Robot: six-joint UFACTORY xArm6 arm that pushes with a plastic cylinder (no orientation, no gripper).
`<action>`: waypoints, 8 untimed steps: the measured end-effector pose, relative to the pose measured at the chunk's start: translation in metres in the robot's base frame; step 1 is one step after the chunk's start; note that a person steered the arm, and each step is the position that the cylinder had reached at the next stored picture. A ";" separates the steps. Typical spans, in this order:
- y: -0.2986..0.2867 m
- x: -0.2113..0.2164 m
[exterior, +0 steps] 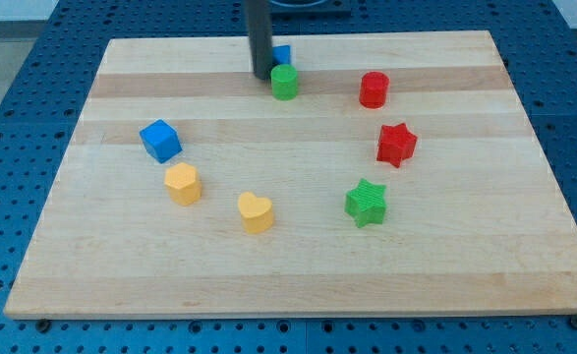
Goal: Move the blue triangle to the top right of the board
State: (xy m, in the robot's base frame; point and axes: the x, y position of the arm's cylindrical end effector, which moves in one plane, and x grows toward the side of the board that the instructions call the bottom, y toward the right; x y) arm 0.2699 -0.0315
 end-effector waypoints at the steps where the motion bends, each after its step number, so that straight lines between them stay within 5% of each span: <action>1: 0.061 -0.001; 2: 0.090 -0.001; 6: -0.085 -0.002; 8: 0.001 -0.020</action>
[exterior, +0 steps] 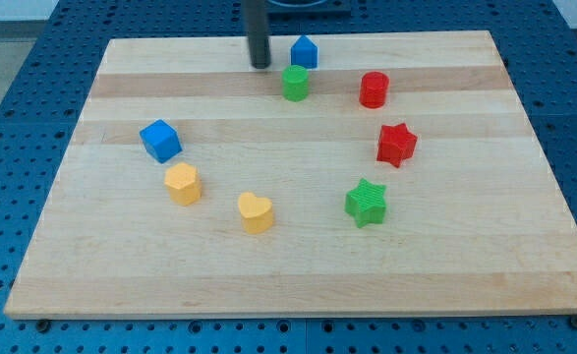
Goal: Move the blue triangle to the top right of the board
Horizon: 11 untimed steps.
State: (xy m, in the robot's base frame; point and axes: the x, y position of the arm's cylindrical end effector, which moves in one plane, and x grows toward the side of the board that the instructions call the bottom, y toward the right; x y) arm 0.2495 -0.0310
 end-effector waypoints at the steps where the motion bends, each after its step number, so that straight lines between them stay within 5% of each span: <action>1: 0.075 -0.001; 4: 0.056 -0.041; 7: 0.213 -0.056; 11: 0.169 -0.057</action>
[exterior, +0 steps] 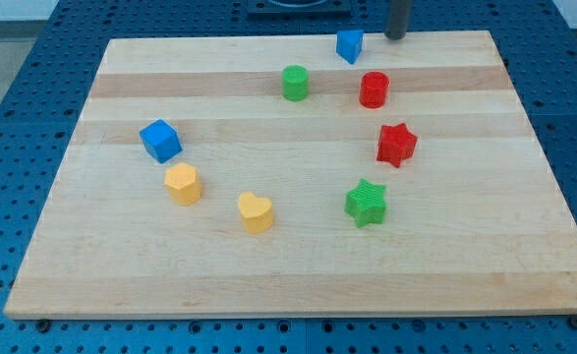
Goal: Move the blue triangle to the top right of the board
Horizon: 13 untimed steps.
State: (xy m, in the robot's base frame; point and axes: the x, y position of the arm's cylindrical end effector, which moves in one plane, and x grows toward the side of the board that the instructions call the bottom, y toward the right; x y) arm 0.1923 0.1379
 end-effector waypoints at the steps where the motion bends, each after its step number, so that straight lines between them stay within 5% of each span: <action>1: -0.030 0.000; 2: -0.042 -0.001; 4: -0.176 0.001; 6: -0.196 0.024; 8: -0.132 0.026; 10: 0.002 0.026; 13: 0.024 0.005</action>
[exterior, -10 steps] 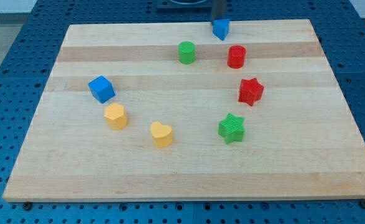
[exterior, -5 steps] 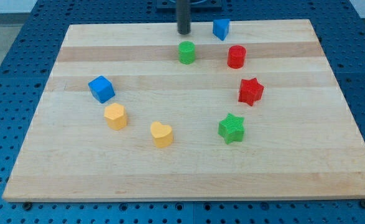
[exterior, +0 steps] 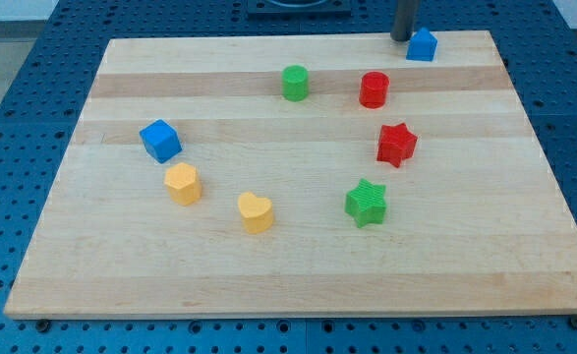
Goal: Move the blue triangle to the top right of the board
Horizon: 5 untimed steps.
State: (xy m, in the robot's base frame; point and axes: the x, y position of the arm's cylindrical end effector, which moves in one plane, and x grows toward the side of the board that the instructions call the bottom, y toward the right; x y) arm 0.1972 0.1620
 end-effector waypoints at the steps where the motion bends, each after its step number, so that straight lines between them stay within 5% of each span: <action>1: 0.001 0.000; 5: -0.052 0.029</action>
State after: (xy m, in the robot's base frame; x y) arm 0.2266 0.1095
